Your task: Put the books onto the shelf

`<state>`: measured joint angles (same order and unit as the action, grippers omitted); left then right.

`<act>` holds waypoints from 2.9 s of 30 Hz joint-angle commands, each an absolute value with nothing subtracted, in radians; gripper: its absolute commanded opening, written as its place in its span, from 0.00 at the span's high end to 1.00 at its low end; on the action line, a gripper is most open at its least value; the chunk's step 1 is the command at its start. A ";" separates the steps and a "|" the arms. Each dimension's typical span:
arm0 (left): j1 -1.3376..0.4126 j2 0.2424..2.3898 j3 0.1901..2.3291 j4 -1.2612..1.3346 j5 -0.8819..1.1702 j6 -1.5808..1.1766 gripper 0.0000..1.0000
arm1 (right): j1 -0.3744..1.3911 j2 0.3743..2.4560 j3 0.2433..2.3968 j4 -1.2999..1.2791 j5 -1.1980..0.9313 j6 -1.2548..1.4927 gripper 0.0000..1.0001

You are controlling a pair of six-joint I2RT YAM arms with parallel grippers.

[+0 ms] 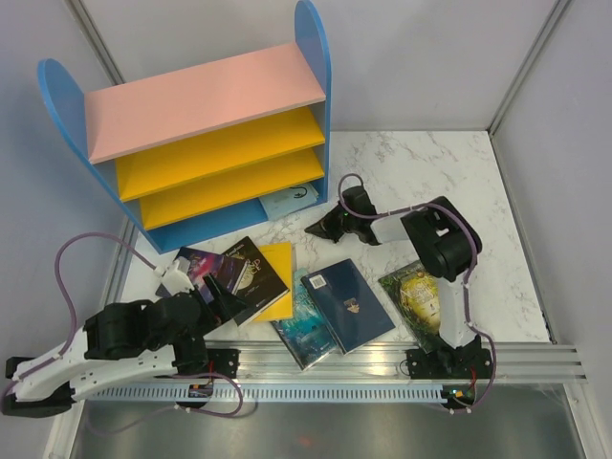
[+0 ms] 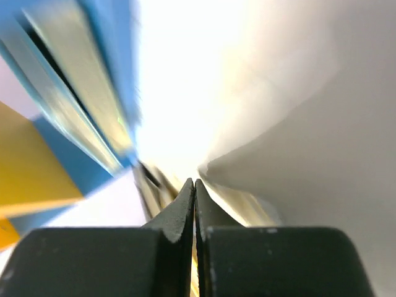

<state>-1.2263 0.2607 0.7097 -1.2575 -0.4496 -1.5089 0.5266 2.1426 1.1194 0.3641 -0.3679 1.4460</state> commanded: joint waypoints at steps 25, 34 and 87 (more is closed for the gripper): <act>-1.120 1.139 0.598 -0.218 0.028 -1.183 0.00 | 0.428 1.094 0.476 -0.380 -0.371 0.879 0.24; -1.121 1.299 0.523 -0.048 0.012 -1.264 0.00 | 0.430 1.170 0.402 -0.408 -0.379 0.775 0.27; -0.821 0.756 0.531 0.137 -0.020 -1.408 0.98 | 0.462 1.055 0.483 0.244 -0.733 1.425 0.02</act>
